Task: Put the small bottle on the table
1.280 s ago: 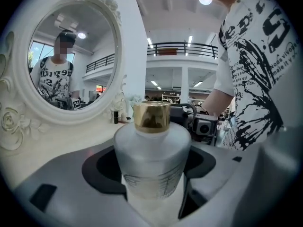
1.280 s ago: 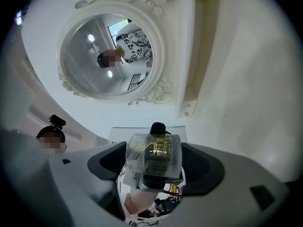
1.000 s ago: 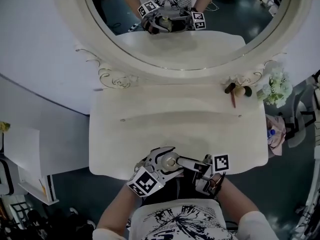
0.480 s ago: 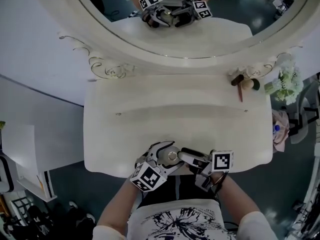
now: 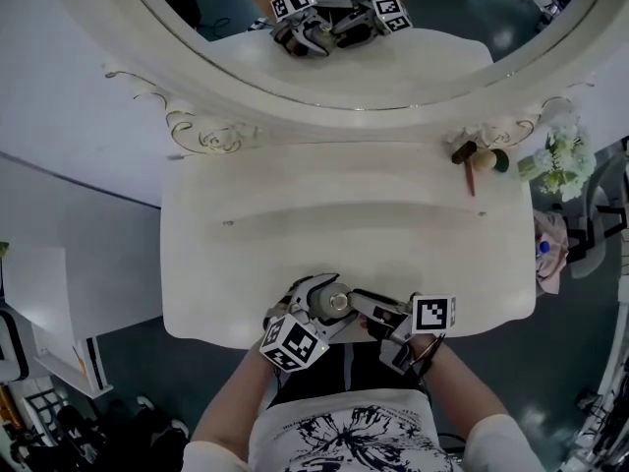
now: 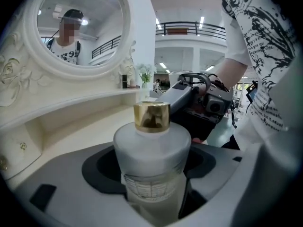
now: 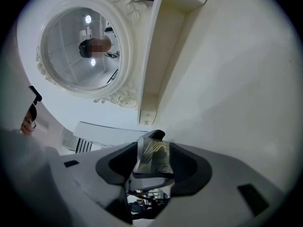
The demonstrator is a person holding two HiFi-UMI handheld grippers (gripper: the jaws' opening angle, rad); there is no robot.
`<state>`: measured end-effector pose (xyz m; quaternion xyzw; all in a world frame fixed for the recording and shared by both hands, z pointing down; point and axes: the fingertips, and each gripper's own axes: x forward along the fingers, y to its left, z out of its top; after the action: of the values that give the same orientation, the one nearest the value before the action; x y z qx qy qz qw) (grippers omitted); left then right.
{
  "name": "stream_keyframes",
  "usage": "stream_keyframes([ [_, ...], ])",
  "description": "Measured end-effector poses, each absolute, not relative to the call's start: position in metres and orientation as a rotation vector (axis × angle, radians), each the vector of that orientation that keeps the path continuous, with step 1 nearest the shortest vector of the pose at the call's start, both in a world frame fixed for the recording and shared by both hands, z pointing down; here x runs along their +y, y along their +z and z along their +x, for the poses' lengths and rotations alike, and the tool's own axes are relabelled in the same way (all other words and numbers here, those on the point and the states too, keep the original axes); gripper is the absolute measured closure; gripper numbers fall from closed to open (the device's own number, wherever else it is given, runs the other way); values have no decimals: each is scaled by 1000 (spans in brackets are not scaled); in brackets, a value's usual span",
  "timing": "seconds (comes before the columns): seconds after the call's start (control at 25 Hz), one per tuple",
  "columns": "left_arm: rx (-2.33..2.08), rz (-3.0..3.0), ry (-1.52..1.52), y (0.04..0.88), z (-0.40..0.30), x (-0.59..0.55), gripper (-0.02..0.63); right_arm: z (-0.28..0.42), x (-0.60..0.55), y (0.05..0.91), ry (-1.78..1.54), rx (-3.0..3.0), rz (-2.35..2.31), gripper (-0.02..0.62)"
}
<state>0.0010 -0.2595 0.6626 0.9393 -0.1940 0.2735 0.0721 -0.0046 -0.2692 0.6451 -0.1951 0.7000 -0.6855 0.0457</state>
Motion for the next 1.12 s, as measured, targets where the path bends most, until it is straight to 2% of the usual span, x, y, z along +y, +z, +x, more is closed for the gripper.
stream_keyframes([
  [0.36, -557, 2874, 868, 666, 2, -256, 253, -8, -262, 648, -2118, 2143, -613, 379],
  [0.72, -558, 2814, 787, 660, -4, -253, 253, -9, -260, 647, -2102, 2160, -690, 381],
  [0.8, -588, 2805, 792, 659, -10, -253, 253, -7, -261, 643, -2080, 2147, -711, 402],
  [0.88, -624, 2798, 770, 654, -17, -252, 252, -6, -266, 632, -2028, 2118, -699, 456],
  [1.12, -747, 2739, 735, 637, -56, -240, 253, 6, -274, 606, -1911, 2102, -767, 528],
])
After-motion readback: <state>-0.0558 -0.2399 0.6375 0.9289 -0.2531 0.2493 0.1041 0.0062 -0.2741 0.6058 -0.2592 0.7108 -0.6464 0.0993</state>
